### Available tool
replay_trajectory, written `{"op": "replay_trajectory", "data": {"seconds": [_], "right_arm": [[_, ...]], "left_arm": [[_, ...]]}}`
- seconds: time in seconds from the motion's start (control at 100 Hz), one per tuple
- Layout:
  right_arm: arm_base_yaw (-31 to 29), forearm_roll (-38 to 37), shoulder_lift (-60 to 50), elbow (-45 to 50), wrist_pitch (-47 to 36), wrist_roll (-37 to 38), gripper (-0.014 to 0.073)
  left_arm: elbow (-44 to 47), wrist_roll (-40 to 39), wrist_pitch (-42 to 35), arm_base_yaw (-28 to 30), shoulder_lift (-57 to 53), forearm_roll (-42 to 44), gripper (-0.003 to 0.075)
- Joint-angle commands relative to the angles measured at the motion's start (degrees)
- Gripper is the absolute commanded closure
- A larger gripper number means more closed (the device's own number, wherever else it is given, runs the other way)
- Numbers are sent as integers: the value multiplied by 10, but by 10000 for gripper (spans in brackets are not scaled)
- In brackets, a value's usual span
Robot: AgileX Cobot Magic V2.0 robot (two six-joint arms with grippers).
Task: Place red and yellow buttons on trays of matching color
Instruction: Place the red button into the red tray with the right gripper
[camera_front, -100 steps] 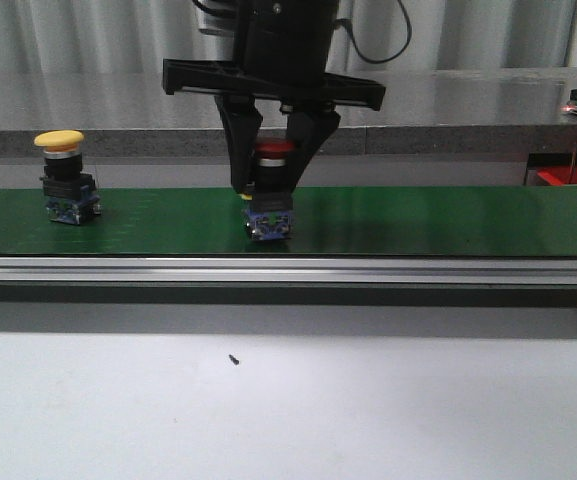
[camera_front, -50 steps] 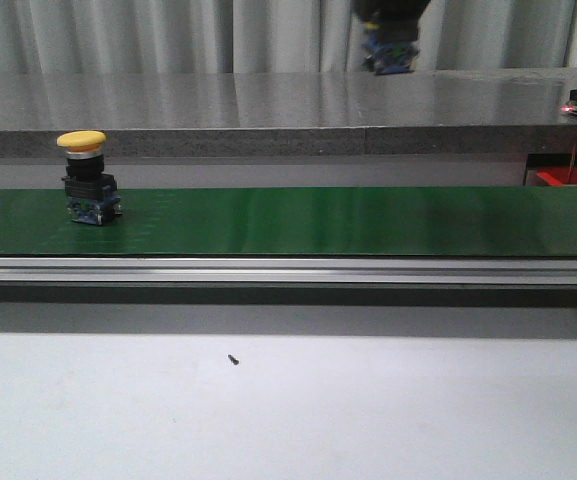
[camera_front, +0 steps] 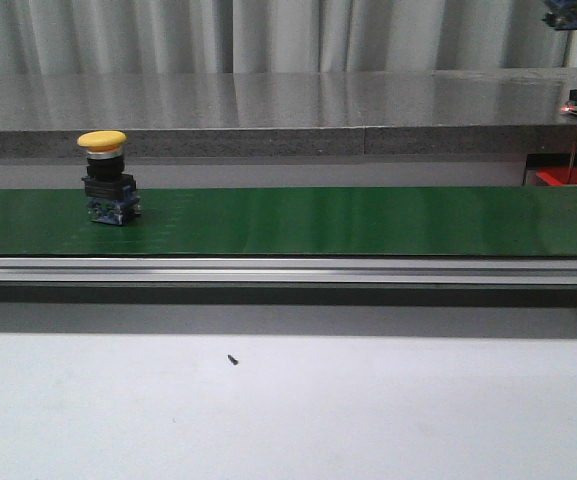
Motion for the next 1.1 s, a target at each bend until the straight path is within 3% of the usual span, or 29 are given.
{"op": "replay_trajectory", "data": {"seconds": [0.0, 0.37, 0.58, 0.71, 1.09], "right_arm": [[-36, 5, -33, -8, 47, -15, 401], [-199, 5, -32, -4, 32, -20, 401], [-259, 22, -9, 3, -3, -20, 401], [-272, 61, 30, 3, -10, -20, 401], [-272, 62, 138, 3, -60, -20, 401]], "left_arm": [[-15, 0, -39, -4, -1, -12, 740], [-15, 0, -42, -4, -1, -12, 740], [-15, 0, -42, -4, -1, -12, 740], [-15, 0, -42, -4, -1, -12, 740], [-15, 0, -42, -4, -1, -12, 740]]}}
